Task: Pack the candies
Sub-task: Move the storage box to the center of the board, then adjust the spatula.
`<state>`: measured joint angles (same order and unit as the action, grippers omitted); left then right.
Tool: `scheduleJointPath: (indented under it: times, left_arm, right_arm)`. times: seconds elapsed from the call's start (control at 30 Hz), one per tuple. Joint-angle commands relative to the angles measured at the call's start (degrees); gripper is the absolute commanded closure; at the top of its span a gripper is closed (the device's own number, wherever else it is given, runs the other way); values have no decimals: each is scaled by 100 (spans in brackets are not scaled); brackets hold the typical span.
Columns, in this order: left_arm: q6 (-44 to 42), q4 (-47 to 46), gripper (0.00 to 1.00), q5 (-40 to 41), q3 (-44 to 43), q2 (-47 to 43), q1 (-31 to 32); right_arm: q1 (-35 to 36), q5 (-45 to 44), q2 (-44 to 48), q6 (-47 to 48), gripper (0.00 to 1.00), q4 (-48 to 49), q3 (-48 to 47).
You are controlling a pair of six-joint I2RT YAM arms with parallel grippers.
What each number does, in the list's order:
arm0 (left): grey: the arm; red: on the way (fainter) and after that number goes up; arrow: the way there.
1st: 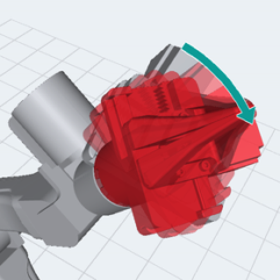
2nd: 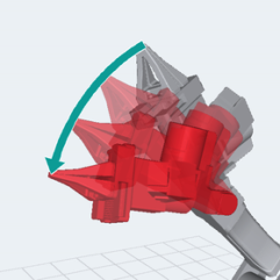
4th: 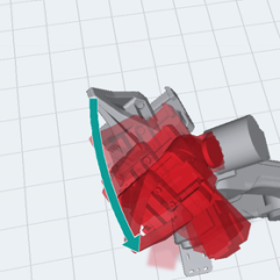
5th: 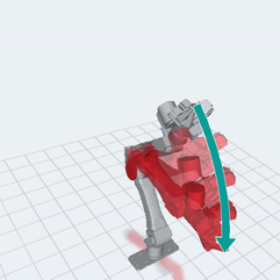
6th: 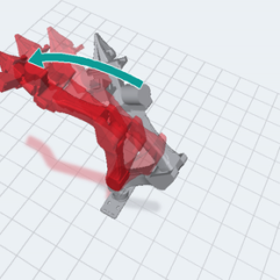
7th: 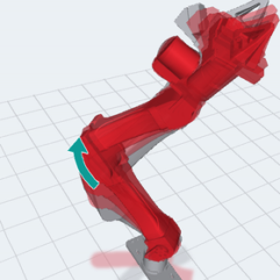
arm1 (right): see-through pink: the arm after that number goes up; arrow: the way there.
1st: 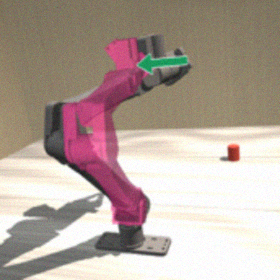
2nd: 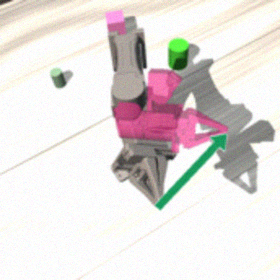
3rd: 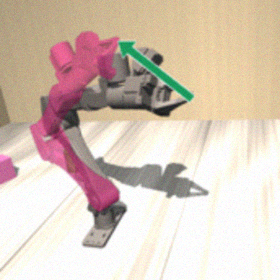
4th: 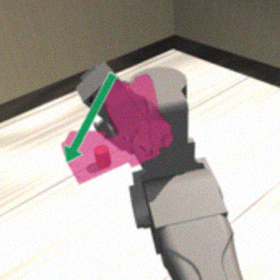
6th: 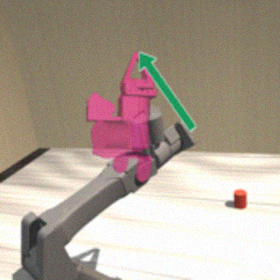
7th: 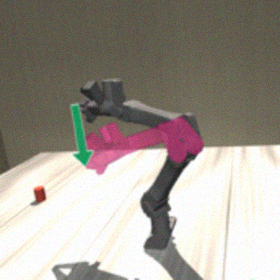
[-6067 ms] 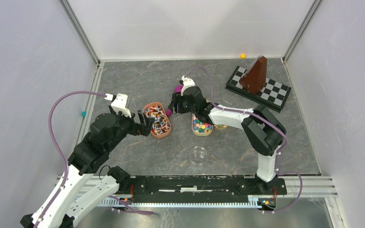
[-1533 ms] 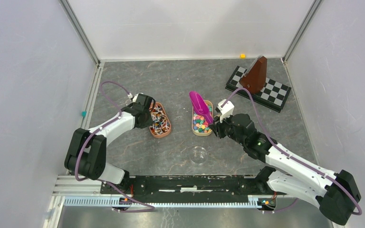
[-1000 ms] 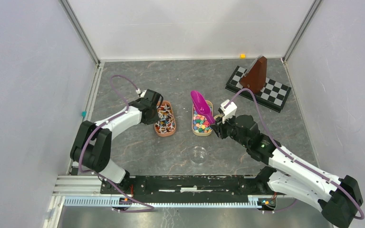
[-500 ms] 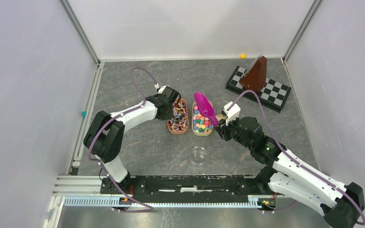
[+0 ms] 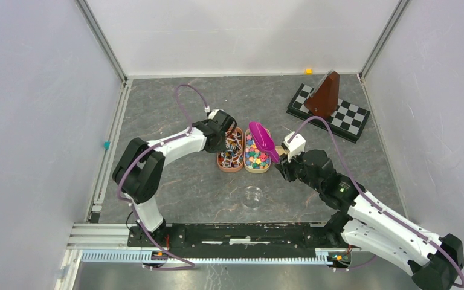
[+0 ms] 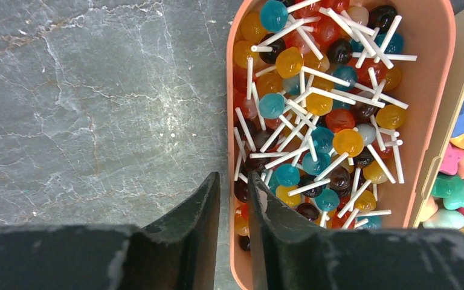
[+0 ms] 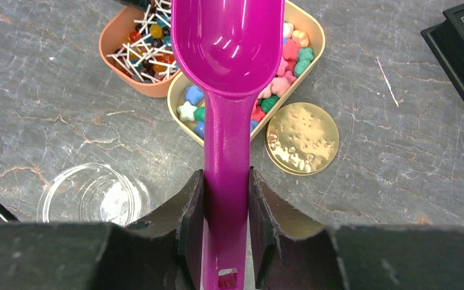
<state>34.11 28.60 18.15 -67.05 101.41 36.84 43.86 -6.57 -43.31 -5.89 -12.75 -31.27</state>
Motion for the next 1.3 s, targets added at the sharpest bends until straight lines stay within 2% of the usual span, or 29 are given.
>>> scheduleJointPath:
  times: [0.0,0.33,0.6,0.7,0.97,1.27]
  left_arm:
    - [-79,-116,66,282,-63,-437,36]
    - [-67,89,51,244,205,-1524,30]
    - [-381,207,37,-495,578,-2915,26]
    - [-524,222,29,-855,737,-3437,25]
    - [-791,566,17,-1668,1111,-4666,16]
    - [-735,929,7,-2781,1641,-5474,19]
  right_arm:
    - [-6,-46,50,188,100,-12,-309]
    - [0,139,-34,728,100,-250,-603]
    - [138,501,-310,1219,100,-512,-930]
    - [383,488,-415,1520,100,-577,-1027]
    - [1579,-626,-953,2347,100,-1125,-1374]
    - [2161,-391,-750,3141,100,-840,-910]
